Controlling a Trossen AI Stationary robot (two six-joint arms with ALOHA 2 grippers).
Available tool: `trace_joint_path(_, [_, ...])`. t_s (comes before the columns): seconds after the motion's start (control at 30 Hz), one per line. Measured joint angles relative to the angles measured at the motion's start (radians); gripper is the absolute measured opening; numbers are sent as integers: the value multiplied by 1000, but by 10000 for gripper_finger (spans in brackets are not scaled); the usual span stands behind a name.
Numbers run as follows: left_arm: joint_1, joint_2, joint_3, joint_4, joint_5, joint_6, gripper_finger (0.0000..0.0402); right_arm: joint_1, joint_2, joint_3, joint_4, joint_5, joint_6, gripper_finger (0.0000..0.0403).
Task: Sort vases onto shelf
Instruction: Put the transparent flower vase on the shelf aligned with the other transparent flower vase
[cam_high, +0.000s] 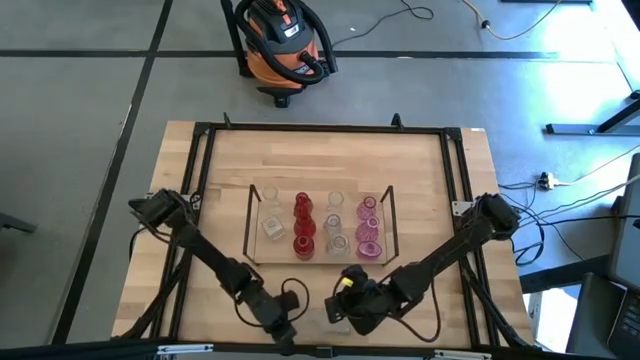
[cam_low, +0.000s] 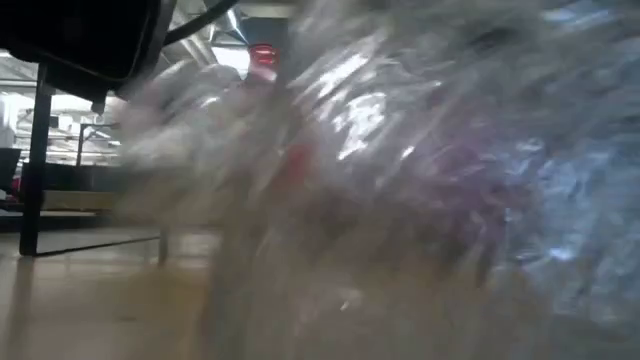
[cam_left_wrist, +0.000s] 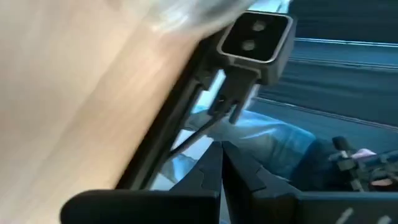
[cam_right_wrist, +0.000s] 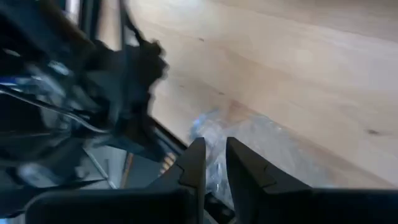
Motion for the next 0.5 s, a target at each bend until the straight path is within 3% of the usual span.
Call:
trace_joint_path(0.17, [-7, -57, 0, -77, -66, 10, 0, 16, -5, -2, -81, -48, -8, 53])
trace_joint_path(0.5, [-42, -83, -1, -111, -218, 18, 0, 135, -31, -2, -326, -47, 251, 53])
